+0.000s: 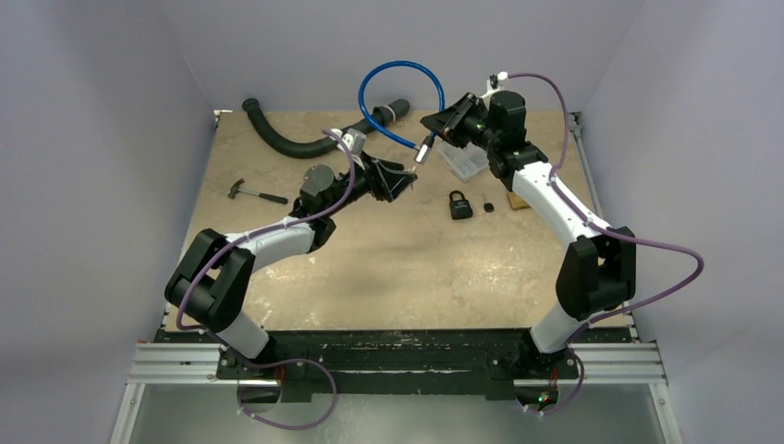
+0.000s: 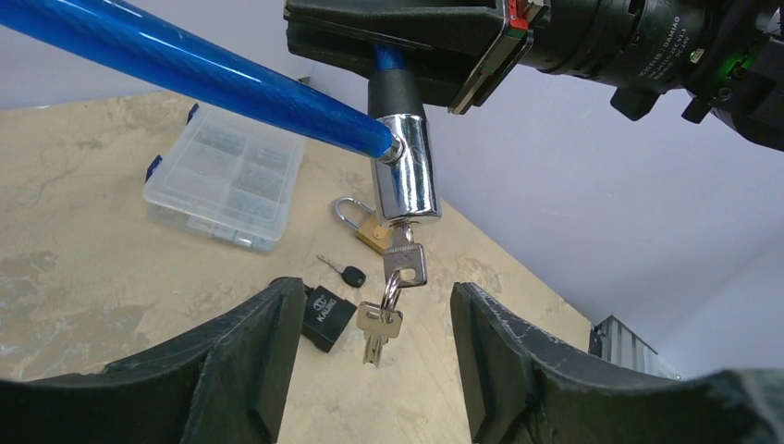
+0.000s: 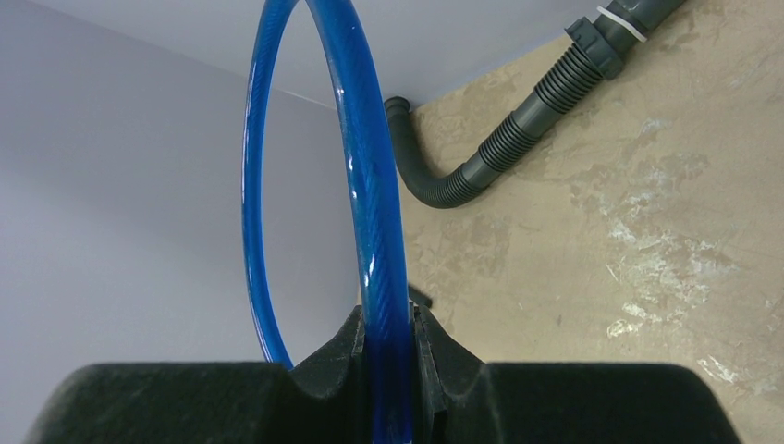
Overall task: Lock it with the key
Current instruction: Lock the lock, then place the lock at the center of the board.
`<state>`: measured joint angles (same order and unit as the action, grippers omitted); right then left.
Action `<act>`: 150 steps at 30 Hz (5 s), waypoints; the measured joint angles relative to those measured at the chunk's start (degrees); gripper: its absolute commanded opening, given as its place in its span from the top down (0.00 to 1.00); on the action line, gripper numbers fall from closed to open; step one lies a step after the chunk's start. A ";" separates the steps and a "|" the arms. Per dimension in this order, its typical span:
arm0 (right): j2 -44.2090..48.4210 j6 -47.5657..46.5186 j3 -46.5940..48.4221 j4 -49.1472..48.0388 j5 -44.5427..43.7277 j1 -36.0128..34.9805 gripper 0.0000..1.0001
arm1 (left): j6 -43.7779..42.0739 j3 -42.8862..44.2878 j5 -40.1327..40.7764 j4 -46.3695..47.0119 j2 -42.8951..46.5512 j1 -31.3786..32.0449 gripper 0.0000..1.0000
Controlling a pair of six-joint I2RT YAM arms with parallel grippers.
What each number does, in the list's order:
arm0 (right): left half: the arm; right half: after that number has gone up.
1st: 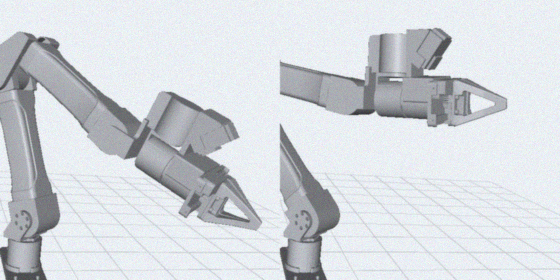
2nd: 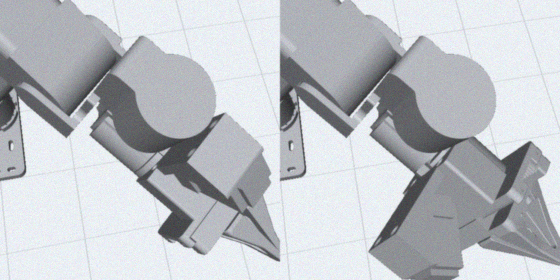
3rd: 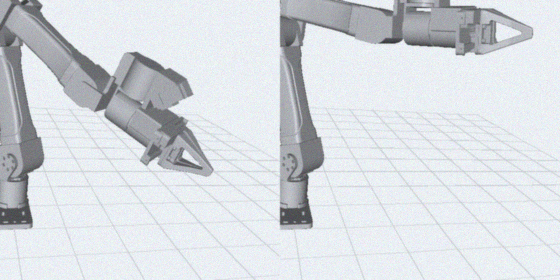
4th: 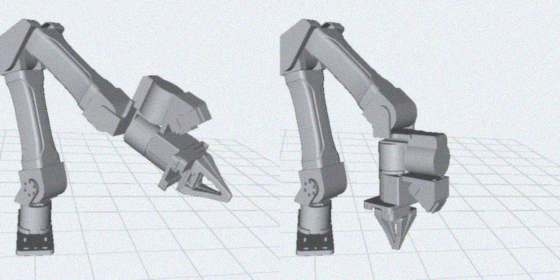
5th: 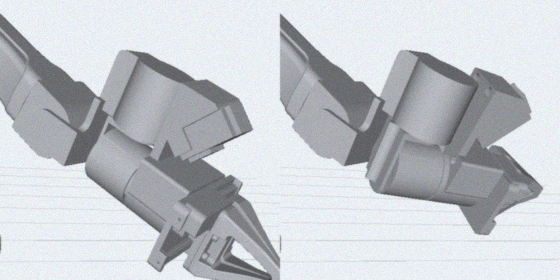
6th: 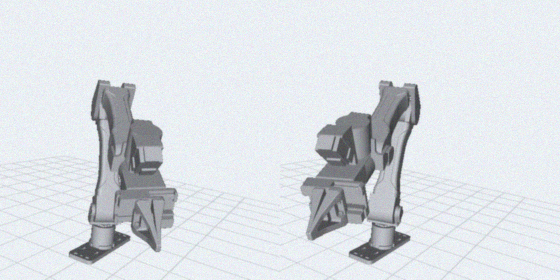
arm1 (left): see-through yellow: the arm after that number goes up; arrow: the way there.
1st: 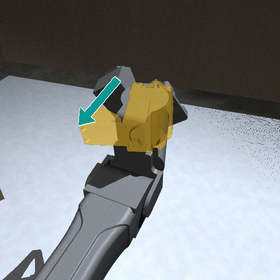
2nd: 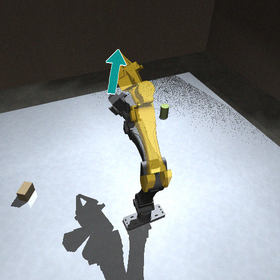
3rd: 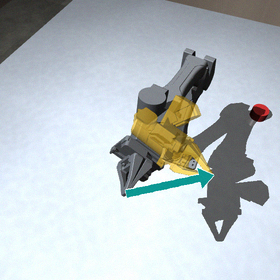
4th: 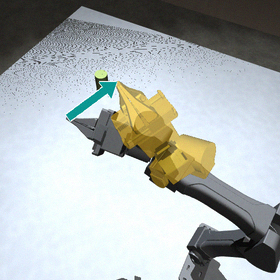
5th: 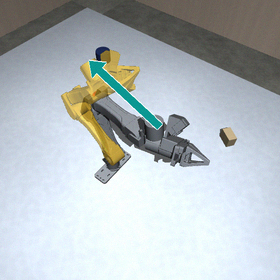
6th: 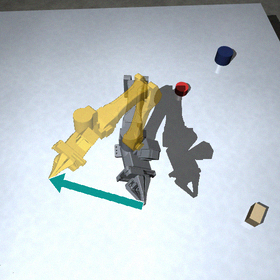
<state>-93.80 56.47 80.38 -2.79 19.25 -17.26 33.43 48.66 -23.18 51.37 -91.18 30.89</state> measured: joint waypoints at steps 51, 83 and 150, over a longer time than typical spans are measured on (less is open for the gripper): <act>2.36 2.25 -6.19 -9.53 4.94 0.07 1.00 | 25.90 -2.86 -9.33 7.65 -0.76 -5.31 0.31; 3.58 3.13 -7.89 -12.15 7.80 0.13 1.00 | 32.17 -0.13 -11.39 12.17 -5.38 -3.21 0.61; 11.72 2.99 -13.35 -17.00 10.95 7.08 1.00 | 18.43 -2.34 -27.82 4.68 4.17 -5.11 1.00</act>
<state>-82.08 59.46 67.02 -19.79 30.20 -10.17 51.86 46.33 -51.00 56.05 -87.00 25.78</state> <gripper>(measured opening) 0.200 0.036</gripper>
